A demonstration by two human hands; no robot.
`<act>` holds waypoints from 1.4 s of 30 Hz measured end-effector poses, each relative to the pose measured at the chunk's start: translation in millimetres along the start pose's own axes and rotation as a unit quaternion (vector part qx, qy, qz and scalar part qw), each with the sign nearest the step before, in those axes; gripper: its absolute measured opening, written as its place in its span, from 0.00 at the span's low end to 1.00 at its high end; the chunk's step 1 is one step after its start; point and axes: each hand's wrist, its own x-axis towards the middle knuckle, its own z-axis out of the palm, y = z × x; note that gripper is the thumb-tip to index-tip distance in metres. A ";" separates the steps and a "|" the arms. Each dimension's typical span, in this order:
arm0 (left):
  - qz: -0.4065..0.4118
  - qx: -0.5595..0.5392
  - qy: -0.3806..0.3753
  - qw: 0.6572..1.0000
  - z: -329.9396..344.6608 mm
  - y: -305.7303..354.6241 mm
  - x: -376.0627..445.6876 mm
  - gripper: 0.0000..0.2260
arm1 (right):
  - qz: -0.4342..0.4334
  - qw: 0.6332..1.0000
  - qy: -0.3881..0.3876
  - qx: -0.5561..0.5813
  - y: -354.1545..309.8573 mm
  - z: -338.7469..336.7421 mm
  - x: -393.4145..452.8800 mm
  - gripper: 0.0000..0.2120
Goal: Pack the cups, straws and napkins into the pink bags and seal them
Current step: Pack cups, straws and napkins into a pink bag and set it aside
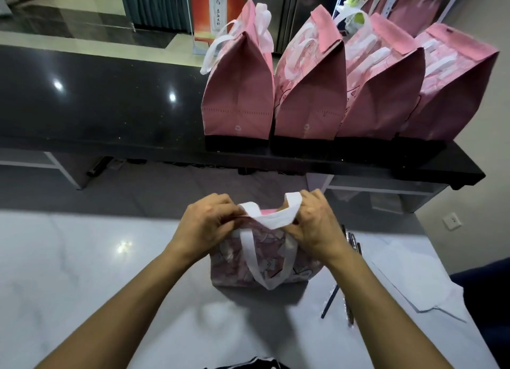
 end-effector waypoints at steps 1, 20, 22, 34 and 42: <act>-0.005 -0.010 0.009 1.000 -1.8 -5.0 -3.5 0.04 | -0.014 1.000 -0.009 -0.012 6.9 -1.6 -4.7 0.09; -0.119 -0.204 -0.013 0.972 -36.7 -39.9 -37.9 0.08 | 0.158 0.986 -0.009 0.053 25.0 -31.5 -72.1 0.02; -0.121 -0.217 0.001 0.969 -37.4 -38.8 -40.8 0.08 | 0.174 0.981 0.007 0.085 18.4 -30.7 -74.6 0.04; -0.215 -0.101 0.148 0.960 -43.8 -43.6 -51.6 0.10 | 0.151 0.968 0.017 0.198 -42.3 -15.1 -83.5 0.06; -0.296 -0.087 0.194 0.931 -16.8 43.5 -133.7 0.08 | 0.223 0.939 0.053 0.257 -101.5 15.0 -101.2 0.11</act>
